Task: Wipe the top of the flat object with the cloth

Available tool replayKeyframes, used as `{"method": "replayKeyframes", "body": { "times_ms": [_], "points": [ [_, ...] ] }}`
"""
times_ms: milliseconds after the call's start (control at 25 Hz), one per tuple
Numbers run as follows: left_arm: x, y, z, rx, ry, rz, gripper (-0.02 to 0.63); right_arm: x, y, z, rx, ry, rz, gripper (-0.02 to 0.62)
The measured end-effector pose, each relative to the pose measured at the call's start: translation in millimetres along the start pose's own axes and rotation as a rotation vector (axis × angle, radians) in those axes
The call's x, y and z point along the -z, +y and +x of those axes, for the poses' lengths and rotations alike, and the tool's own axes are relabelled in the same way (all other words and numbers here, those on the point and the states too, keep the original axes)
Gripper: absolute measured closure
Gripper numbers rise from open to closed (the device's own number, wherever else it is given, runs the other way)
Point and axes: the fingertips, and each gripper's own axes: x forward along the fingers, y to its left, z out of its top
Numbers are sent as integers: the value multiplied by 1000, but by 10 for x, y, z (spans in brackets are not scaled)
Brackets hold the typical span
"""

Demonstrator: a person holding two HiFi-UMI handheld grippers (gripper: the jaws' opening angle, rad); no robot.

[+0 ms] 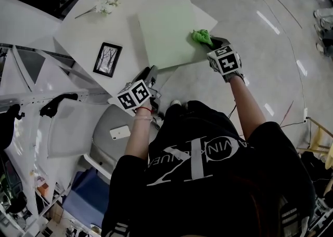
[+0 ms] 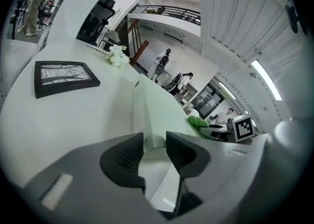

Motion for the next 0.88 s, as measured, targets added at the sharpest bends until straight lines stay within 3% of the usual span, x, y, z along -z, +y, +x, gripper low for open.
{"method": "replayKeyframes", "body": {
  "times_ms": [200,280,400,520,640,880],
  "points": [
    [-19,-15,-7,-14,-15,-13,453,416,-266,1,107,204,-111,514],
    [-7,-2,-14,-25,-13,-18,453,505,-348,-94,165,185,-89,514],
    [-15,30,-8,-24,-23,-38,442,331,-326,-246,198,76,-41,514],
    [-48,-10,-29,35,-82,-91,437,-9,-84,-313,145,-38,-41,514],
    [-119,20,-172,62,-178,-142,437,-344,306,-294,50,-116,-118,514],
    [-94,212,-432,-13,-214,-139,468,-729,1298,-123,-165,-174,-383,514]
  ]
}}
